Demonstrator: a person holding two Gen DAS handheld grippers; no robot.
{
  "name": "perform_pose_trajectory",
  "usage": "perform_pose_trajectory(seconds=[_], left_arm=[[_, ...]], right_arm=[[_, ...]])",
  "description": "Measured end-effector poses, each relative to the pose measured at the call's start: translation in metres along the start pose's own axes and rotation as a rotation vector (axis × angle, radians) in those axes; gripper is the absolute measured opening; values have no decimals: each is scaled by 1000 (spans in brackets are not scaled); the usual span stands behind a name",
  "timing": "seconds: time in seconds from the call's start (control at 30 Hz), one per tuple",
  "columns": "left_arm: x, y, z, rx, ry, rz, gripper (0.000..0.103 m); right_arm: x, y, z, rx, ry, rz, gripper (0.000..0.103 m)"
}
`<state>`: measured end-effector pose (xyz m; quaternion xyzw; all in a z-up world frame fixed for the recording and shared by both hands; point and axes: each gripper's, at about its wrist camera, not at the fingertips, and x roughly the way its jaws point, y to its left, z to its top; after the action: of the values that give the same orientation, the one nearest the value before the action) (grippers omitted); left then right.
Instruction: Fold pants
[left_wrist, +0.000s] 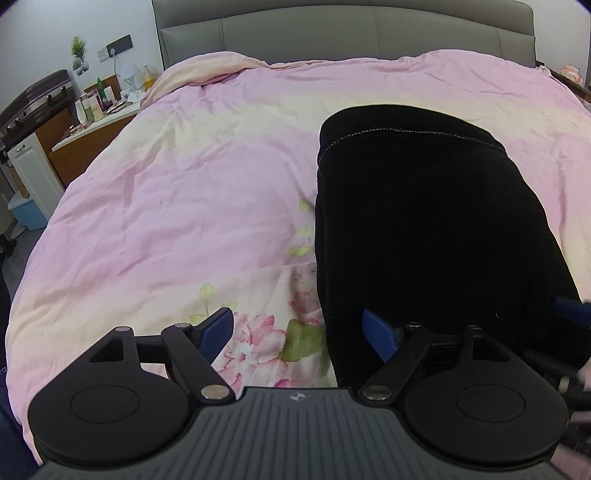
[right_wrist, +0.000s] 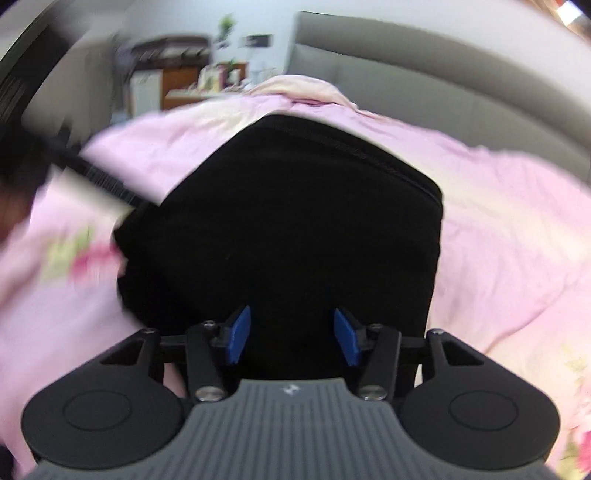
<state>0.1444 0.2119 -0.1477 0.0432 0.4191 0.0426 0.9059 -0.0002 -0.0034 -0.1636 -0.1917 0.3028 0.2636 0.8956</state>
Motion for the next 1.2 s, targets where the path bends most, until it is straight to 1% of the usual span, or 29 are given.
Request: perform_pose_trajectory(seconds=[0.03,0.07,0.1,0.13,0.17,0.2,0.3,0.43,0.47,0.5,0.57,0.63,0.67,0.7,0.73,0.77,0.8,0.87,0.9,0.93,0.97,1.03,1.13,1.2], left_arm=[[0,2,0,-9,-8,-1,95],[0,3,0,-15,-4,-3,95],[-2,4,1,-22,-11,-1,95],[-4,4,3,-21,-14,5,95],[-7,3,4,-11,-19,11,95],[-9,2,4,1,-28,17,95],[-8,0,1,19,-32,22,94],[-5,7,-3,-29,-23,-4,95],[-5,8,-3,-33,-23,-5,95],[-5,7,-3,-32,-23,-4,95],[-6,6,-3,-27,-24,3,95],[-6,4,-4,-16,-25,11,95],[-6,3,-4,-7,-25,18,95],[-5,1,-5,1,-20,23,95],[-4,0,-5,10,-10,20,95],[-3,-1,-5,18,-7,21,95],[-4,-2,-4,26,-5,30,95],[-11,-2,-1,34,-15,37,92],[-18,-2,1,26,-29,28,87],[-24,-1,2,16,-48,12,85],[-30,-2,4,12,-65,-7,85],[-34,-6,6,19,-74,-43,86],[-21,-11,5,18,-34,-87,86],[-13,-8,2,-28,-11,-121,86]], right_arm=[[3,15,-14,-53,40,42,65],[6,25,-27,-72,80,89,62],[10,31,-40,-63,120,104,61],[6,34,-50,-66,88,83,60],[-1,36,-51,-75,66,84,59],[-6,33,-48,-56,49,104,57],[-29,4,-30,106,-44,201,42],[-51,-30,10,242,-197,173,42],[-54,-36,18,259,-208,152,43],[-49,-39,26,264,-197,127,43],[-35,-43,39,280,-147,66,43],[-19,-44,40,312,-116,67,43],[-10,-43,38,306,-84,70,43],[0,-37,31,283,-54,63,51],[5,-30,25,237,-50,51,59],[4,-27,21,177,-49,28,60],[5,-23,23,149,-55,16,60],[-2,-34,29,200,-48,64,60],[0,-41,32,244,-52,98,58],[-1,-49,35,278,-60,123,54],[-5,-57,38,297,-72,135,54],[-9,-65,49,275,-103,98,54],[-6,-78,75,237,-123,67,55],[2,-87,97,211,-127,85,56]])
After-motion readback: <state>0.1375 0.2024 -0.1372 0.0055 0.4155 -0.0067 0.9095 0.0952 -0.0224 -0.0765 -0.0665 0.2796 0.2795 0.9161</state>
